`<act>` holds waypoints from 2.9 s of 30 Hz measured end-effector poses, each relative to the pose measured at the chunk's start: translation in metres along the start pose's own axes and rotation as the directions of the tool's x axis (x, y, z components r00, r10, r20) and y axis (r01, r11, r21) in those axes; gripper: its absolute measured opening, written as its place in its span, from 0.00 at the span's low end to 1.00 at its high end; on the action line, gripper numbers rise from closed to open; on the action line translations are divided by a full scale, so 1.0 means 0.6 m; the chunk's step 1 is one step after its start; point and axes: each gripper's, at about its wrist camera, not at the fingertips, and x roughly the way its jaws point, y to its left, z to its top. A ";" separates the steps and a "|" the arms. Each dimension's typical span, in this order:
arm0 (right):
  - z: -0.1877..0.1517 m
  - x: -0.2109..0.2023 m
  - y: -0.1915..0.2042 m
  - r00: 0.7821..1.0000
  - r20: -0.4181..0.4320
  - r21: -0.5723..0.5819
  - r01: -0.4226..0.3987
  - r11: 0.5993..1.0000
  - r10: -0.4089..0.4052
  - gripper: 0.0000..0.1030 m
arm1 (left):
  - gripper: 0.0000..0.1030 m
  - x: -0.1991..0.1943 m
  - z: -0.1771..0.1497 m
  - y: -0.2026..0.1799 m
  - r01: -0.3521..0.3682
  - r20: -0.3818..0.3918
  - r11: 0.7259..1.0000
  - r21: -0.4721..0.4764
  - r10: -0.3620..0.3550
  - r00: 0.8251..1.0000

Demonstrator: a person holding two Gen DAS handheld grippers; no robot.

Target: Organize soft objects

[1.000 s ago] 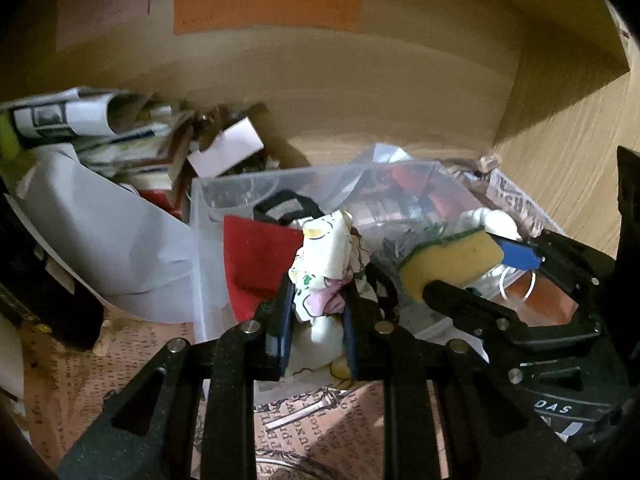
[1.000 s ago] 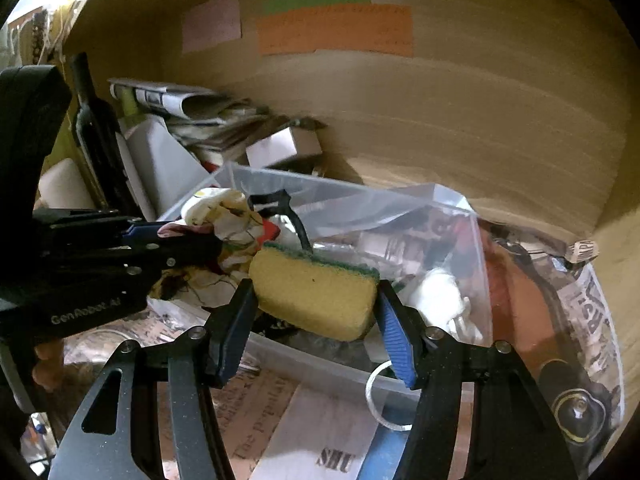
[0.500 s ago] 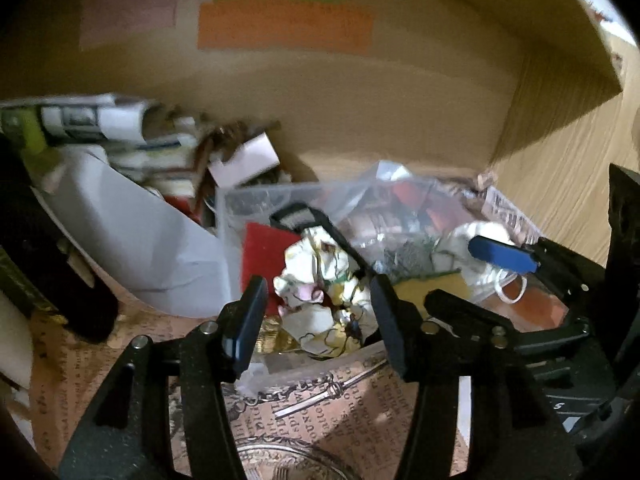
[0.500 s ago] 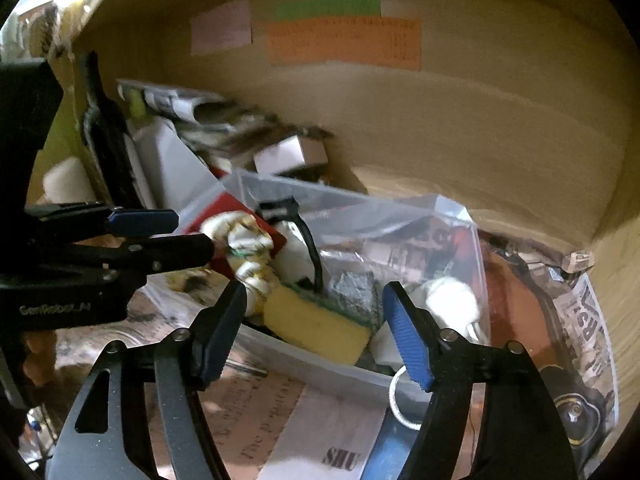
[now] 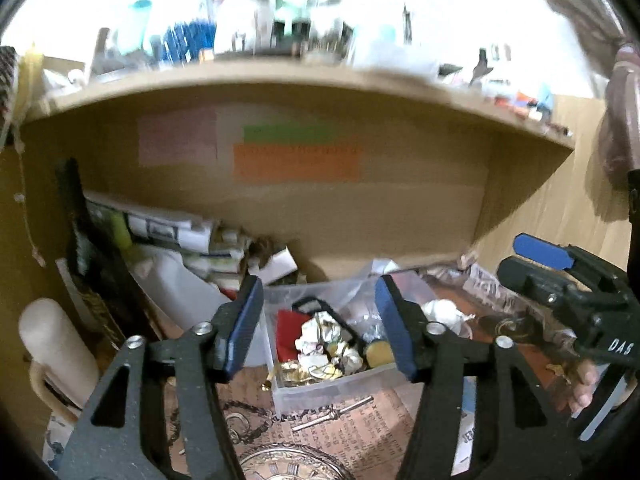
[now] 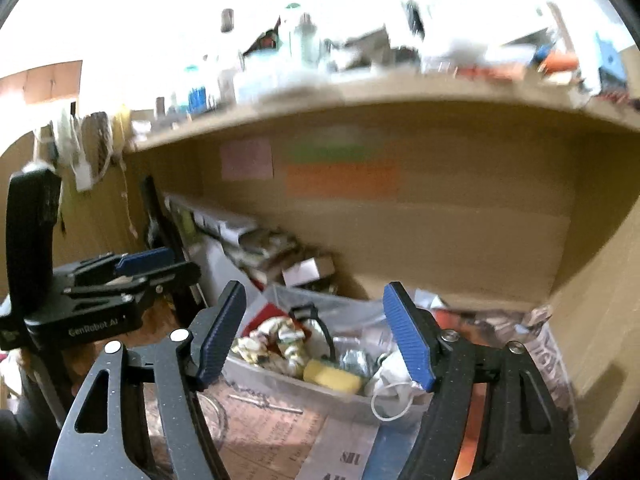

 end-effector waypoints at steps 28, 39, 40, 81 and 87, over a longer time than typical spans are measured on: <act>-0.007 -0.066 0.032 0.995 0.090 0.014 0.052 0.999 -0.053 1.00 | 0.99 -0.094 -0.002 -0.027 -0.046 0.147 0.999 0.030 0.041 0.988; -0.008 -0.067 0.034 0.995 0.089 0.016 0.053 0.998 -0.054 1.00 | 1.00 -0.091 -0.003 -0.035 -0.049 0.142 0.998 0.034 0.043 0.989; -0.008 -0.067 0.033 0.995 0.089 0.016 0.052 0.999 -0.053 1.00 | 1.00 -0.090 -0.004 -0.036 -0.050 0.141 0.998 0.034 0.044 0.989; -0.014 -0.057 0.033 0.995 0.072 0.030 0.060 0.998 -0.062 1.00 | 1.00 -0.078 -0.011 -0.039 -0.038 0.128 0.999 0.022 0.035 0.991; -0.013 -0.054 0.033 0.996 0.070 0.029 0.059 0.998 -0.061 1.00 | 1.00 -0.073 -0.011 -0.043 -0.043 0.120 0.999 0.017 0.041 0.992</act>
